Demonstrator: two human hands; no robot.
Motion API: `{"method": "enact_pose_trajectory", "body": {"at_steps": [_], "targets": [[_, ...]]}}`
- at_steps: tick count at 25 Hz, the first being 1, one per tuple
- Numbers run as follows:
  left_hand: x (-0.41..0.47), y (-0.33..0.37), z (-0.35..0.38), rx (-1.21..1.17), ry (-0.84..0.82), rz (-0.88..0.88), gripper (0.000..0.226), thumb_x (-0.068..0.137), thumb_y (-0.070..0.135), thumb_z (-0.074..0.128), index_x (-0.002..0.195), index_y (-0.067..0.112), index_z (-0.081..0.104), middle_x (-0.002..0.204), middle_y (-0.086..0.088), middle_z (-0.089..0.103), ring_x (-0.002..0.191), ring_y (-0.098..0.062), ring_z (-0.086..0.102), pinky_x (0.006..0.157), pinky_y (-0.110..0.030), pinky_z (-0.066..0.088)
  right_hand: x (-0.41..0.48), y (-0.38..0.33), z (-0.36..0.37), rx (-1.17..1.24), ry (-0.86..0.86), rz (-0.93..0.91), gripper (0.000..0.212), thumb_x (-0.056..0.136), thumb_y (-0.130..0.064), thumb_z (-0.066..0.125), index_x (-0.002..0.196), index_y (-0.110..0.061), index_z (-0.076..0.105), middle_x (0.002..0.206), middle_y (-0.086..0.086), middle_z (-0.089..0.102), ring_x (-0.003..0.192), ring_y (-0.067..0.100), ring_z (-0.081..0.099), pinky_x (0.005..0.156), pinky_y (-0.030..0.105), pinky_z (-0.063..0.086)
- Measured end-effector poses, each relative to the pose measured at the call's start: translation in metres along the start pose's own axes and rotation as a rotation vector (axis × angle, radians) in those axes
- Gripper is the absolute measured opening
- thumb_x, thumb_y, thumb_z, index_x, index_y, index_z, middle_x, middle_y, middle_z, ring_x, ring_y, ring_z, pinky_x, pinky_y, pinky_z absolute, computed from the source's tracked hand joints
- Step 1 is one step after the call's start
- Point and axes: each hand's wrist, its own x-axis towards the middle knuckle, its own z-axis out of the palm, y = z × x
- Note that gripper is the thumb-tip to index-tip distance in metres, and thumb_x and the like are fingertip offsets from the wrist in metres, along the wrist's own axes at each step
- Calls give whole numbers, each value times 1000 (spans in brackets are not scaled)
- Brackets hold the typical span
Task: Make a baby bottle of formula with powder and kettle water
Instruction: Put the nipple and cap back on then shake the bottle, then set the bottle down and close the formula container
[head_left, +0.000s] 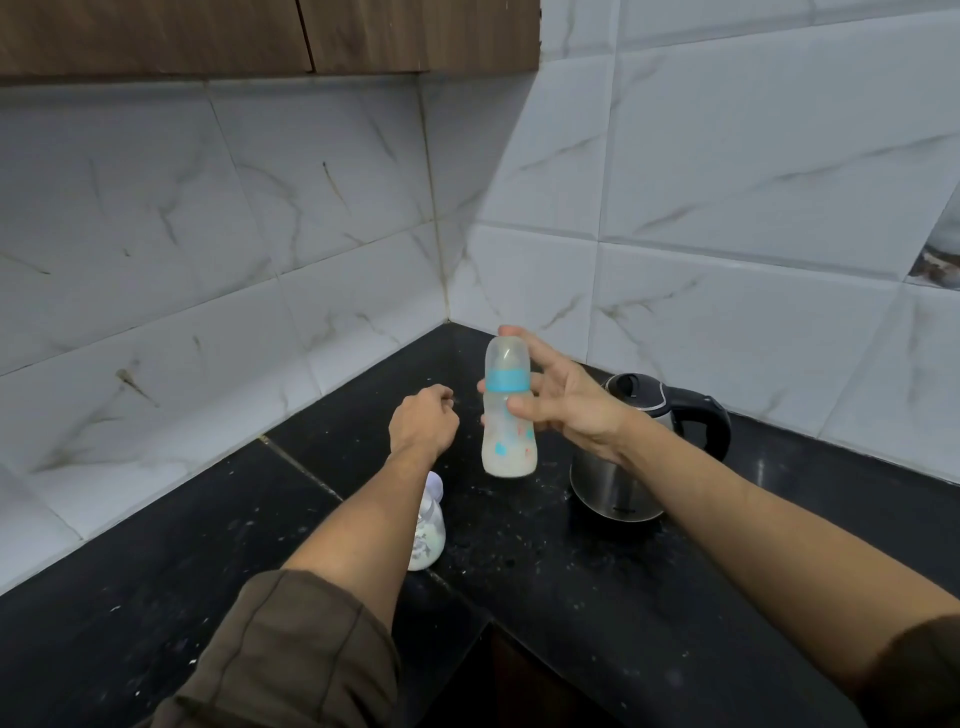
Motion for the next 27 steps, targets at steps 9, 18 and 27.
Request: {"method": "enact_pose_trajectory", "body": {"at_steps": [9,18,27], "targets": [[3,-5,1,6,-8,-9,36,104,19,49,135,24,66,123,3,74,113,-24,67,92,-38,53,1,16,-4,-156,-25,93,86,91,-5,76,158,-38,33,130,15,71,122,31,68,99,52,57],[-4,-12,6,-7,-14,-10,37,103,17,47,134,23,67,123,1,74,114,-26,67,94,-38,54,-1,90,-5,-520,191,156,75,67,-27,93,127,-35,49,116,0,68,105,20,71,94,52,59],[-11,-30,12,-8,-28,-60,37,103,20,46,134,24,67,122,2,75,115,-25,68,97,-40,55,-12,133,-4,-848,62,298,68,72,-21,92,110,-34,37,113,-2,60,100,19,64,84,41,58]]}}
